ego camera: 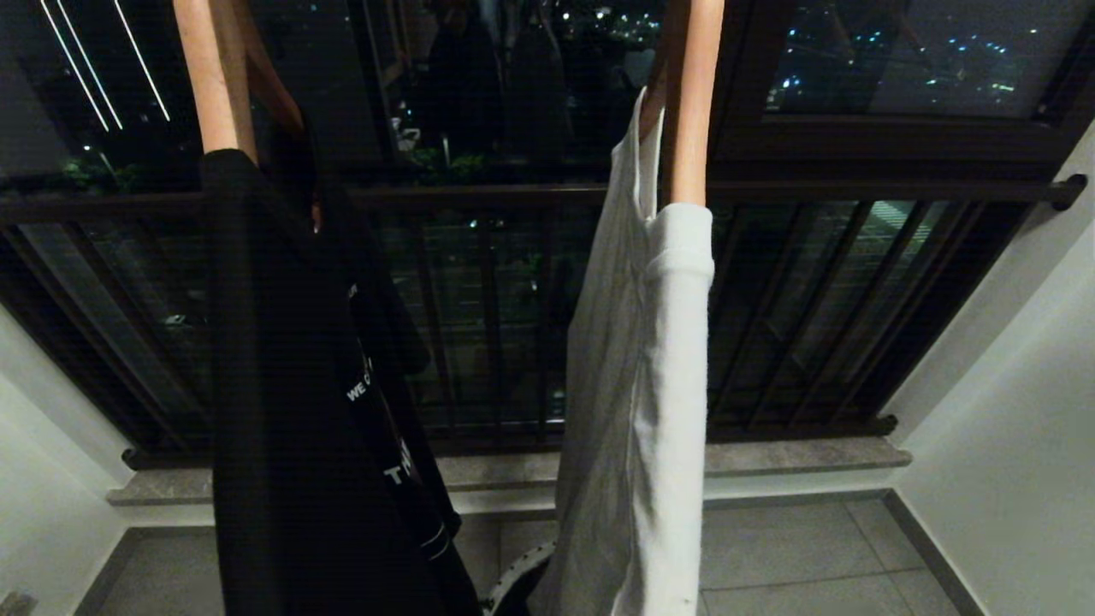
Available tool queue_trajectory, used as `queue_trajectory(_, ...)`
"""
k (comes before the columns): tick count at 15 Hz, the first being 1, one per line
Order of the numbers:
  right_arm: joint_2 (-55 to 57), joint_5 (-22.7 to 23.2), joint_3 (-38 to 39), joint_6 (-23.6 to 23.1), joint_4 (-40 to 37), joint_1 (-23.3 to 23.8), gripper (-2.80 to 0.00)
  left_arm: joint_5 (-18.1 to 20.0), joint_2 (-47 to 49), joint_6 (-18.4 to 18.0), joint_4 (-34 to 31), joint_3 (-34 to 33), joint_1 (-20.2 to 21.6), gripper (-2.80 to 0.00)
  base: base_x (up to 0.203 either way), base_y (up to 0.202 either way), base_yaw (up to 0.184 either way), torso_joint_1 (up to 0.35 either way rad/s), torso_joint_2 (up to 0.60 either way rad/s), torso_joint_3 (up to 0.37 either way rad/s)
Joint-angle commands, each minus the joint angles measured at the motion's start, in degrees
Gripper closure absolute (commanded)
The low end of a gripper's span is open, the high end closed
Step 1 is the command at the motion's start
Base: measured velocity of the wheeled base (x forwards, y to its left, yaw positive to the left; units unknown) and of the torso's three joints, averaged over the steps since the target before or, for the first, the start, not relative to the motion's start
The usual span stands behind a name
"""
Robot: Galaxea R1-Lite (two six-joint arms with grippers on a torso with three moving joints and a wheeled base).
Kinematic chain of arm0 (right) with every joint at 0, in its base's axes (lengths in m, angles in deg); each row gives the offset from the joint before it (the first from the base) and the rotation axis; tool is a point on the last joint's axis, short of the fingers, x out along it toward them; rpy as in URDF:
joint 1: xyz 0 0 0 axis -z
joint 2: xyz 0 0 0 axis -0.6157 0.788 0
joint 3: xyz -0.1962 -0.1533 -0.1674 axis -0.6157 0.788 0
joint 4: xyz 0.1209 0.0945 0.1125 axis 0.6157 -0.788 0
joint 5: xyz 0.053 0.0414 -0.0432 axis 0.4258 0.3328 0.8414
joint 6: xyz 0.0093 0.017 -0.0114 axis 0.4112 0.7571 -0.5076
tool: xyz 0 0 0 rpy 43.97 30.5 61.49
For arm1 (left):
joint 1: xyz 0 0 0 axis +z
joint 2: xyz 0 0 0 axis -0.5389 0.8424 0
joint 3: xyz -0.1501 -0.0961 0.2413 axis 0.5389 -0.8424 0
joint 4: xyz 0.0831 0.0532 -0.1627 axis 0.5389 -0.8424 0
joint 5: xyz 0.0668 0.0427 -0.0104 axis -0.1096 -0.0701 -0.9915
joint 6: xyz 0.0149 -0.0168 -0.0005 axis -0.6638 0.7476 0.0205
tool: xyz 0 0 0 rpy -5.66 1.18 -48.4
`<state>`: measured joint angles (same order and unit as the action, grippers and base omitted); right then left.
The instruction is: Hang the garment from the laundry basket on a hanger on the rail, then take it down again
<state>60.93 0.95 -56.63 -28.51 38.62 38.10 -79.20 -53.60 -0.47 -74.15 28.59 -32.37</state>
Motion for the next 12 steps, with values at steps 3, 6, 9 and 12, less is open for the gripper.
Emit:
queue_trajectory(3,11.5,6.4,-9.5,1.9,0.0,-0.2,0.00,0.0,0.0,0.0,0.0,-0.2,0.0,0.00,0.000,0.000,0.000,0.000,0.00,0.000)
queue_trajectory(6,17.9,14.0,-16.9,5.1,0.0,-0.4,0.00,0.0,0.0,0.0,0.0,-0.2,0.0,0.00,0.000,0.000,0.000,0.000,0.00,0.000)
queue_trajectory(9,23.4,20.2,-23.2,7.9,0.0,-0.7,0.00,0.0,0.0,0.0,0.0,-0.2,0.0,0.00,0.000,0.000,0.000,0.000,0.00,0.000)
queue_trajectory(12,28.0,24.8,-27.7,8.9,0.4,-2.2,0.00,0.0,0.0,0.0,0.0,-0.2,0.0,0.00,0.000,0.000,0.000,0.000,0.00,0.000)
